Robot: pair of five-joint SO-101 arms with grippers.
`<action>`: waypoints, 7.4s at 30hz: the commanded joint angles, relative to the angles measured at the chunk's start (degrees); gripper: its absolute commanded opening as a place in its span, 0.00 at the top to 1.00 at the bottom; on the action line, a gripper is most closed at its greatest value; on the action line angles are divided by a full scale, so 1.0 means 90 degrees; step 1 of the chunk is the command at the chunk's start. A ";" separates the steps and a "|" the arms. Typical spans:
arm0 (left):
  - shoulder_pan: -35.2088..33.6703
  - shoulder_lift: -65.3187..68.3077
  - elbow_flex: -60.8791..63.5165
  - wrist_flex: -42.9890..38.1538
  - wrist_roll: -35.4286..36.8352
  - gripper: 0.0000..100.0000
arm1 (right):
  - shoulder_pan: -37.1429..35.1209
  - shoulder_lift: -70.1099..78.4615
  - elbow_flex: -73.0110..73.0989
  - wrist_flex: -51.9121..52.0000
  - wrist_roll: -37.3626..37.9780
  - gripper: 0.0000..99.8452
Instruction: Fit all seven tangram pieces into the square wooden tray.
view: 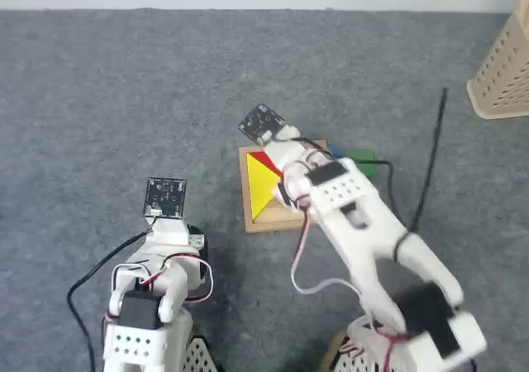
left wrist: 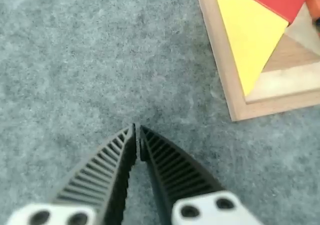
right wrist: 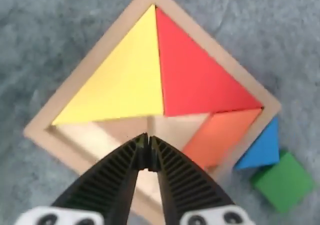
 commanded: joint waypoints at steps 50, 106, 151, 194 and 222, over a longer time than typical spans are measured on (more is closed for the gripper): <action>-0.0010 -0.0098 -0.0054 0.0029 -0.0029 0.99 | -0.0308 0.0103 -0.0147 -0.0093 -0.0371 0.99; -0.0010 -0.0098 -0.0054 0.0029 -0.0029 0.99 | 0.2154 0.0327 -0.0781 0.0396 -0.1201 0.82; -0.0010 -0.0098 -0.0054 0.0029 -0.0029 0.99 | 0.2525 0.2584 -0.3243 0.1675 -0.1270 0.99; -0.0010 -0.0098 -0.0054 0.0029 -0.0029 0.99 | -0.0454 0.1050 -0.0938 0.0288 0.0498 0.99; -0.0010 -0.0098 -0.0054 0.0029 -0.0029 0.99 | -0.0435 0.1040 -0.0908 -0.0063 0.0020 0.86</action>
